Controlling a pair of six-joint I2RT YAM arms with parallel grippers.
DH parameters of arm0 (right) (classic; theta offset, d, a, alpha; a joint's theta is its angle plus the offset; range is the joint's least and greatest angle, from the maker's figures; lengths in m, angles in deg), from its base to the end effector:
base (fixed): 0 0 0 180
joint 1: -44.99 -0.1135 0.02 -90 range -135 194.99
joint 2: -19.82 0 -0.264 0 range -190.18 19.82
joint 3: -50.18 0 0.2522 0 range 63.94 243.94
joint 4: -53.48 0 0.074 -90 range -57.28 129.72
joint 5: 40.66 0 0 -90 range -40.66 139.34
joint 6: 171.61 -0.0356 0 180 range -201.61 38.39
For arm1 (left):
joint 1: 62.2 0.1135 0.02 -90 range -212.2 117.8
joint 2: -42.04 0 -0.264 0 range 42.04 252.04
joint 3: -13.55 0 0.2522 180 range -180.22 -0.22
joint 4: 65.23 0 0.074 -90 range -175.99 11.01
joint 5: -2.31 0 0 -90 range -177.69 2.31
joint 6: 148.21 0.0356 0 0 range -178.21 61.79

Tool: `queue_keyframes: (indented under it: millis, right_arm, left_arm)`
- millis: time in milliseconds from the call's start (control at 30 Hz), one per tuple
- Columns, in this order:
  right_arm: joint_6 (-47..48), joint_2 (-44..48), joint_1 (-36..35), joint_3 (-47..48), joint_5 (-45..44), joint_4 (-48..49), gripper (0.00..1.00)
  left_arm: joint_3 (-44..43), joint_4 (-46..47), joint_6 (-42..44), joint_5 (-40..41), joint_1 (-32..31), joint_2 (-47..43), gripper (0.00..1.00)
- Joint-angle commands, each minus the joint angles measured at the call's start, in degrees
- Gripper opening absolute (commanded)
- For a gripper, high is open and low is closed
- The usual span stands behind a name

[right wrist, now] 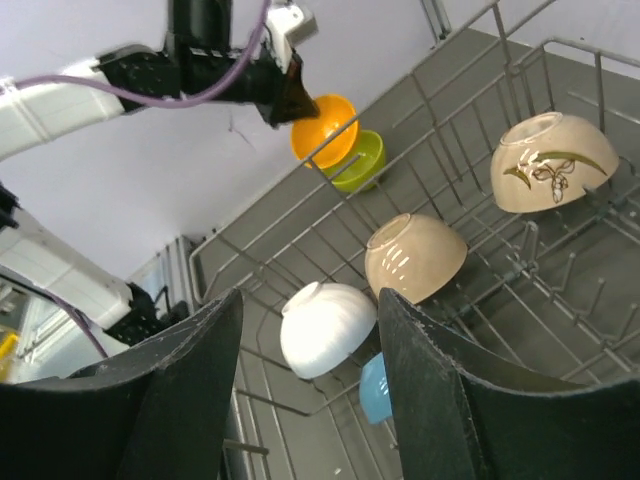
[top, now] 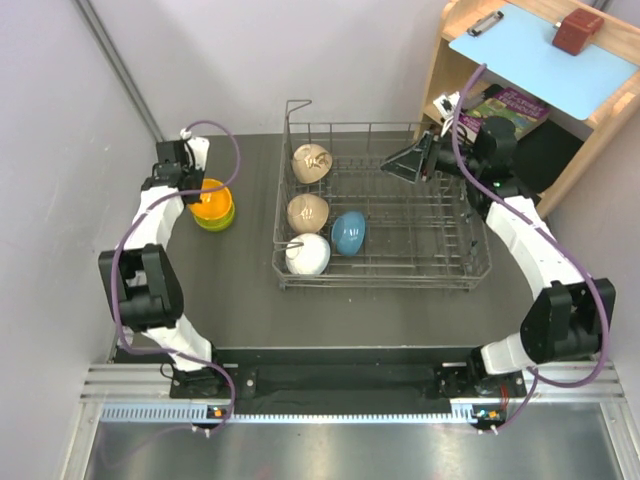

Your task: Load the bowls into the dish rack

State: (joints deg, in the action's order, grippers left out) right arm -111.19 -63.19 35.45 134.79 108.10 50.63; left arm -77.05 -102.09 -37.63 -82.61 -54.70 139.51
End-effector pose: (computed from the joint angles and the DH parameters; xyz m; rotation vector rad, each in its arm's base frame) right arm 0.3228 0.0851 0.3806 -0.5657 1.6590 1.3174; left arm 0.3801 0.0532 0.2694 0.2240 2.3458 0.3456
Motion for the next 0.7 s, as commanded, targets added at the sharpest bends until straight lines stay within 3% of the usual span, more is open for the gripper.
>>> queue_keyframes:
  millis: [0,133,400,533,667]
  right_arm:
    - [19.32,4.42,-5.04,9.03,-4.35,-16.16,0.58]
    - [34.13,4.43,-15.56,16.24,-12.34,-31.45,0.65]
    - [50.75,2.15,-29.56,27.14,-22.19,-42.46,0.87]
    - [58.04,1.79,-39.90,28.82,-27.55,-46.33,0.96]
    - [69.45,0.56,-53.36,26.46,-43.41,-48.62,0.97]
  left_arm:
    - [-5.42,-3.26,-1.68,-4.02,-0.04,-8.52,0.00]
    - [-8.58,-8.71,-1.77,-9.47,-0.39,-14.04,0.00]
    - [-7.01,-17.42,0.95,-21.51,-4.60,-27.06,0.00]
    - [-5.69,-22.78,1.22,-26.69,-7.06,-33.56,0.00]
    - [-4.55,-28.30,1.04,-28.28,-7.33,-35.51,0.00]
